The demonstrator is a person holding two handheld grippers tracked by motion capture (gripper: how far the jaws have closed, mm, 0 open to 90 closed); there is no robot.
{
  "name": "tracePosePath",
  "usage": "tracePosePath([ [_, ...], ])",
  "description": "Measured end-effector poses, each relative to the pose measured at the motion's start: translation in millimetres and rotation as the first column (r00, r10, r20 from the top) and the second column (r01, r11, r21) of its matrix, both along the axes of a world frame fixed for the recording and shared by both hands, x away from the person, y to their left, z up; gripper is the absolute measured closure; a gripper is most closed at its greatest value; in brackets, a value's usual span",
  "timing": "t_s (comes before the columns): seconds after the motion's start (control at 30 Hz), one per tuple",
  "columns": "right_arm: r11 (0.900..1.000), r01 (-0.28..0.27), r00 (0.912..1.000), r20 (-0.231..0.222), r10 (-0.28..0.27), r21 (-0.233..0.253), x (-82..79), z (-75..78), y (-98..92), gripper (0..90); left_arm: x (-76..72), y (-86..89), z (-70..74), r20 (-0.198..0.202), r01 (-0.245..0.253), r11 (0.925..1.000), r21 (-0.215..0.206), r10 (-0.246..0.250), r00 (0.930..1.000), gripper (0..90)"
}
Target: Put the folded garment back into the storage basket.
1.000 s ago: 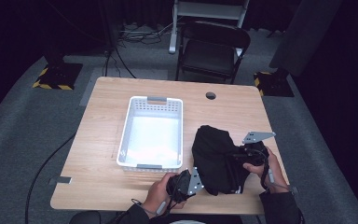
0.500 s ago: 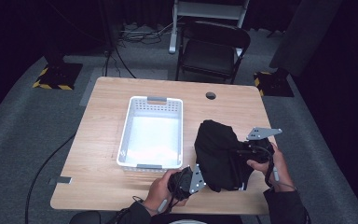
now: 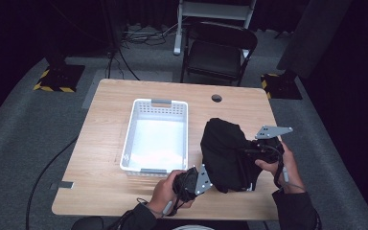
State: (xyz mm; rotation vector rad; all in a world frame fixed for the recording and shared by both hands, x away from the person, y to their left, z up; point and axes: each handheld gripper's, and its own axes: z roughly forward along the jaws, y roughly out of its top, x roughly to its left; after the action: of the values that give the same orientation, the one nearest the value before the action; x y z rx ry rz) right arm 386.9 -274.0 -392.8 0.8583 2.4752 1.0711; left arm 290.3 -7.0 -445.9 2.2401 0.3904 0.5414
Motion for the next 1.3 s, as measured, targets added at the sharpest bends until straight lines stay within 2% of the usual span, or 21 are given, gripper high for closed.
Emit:
tracePosePath([
  [0.37, 1.000, 0.000, 1.0000, 0.008, 0.000, -0.003, 5.6, 8.2, 4.1, 65.3, 5.4, 4.5, 8.2, 0.010, -0.017, 0.9998, -0.007, 0.017, 0.9998, 77.8],
  [0.73, 1.000, -0.012, 0.9998, 0.013, 0.012, -0.010, 12.9, 14.6, 13.8, 65.2, 9.7, 15.5, 16.2, 0.021, -0.048, 0.9980, -0.040, 0.049, 0.9985, 77.6],
  [1.1, 1.000, -0.023, 0.9994, 0.027, 0.023, -0.012, 20.6, 21.1, 29.7, 65.3, 14.3, 30.1, 22.2, 0.035, -0.089, 0.9939, -0.065, 0.091, 0.9952, 77.5],
  [1.3, 0.999, -0.034, 0.9987, 0.036, 0.035, -0.028, 23.6, 25.0, 40.6, 65.3, 15.7, 37.0, 22.8, 0.029, -0.107, 0.9912, -0.078, 0.109, 0.9936, 77.5],
])
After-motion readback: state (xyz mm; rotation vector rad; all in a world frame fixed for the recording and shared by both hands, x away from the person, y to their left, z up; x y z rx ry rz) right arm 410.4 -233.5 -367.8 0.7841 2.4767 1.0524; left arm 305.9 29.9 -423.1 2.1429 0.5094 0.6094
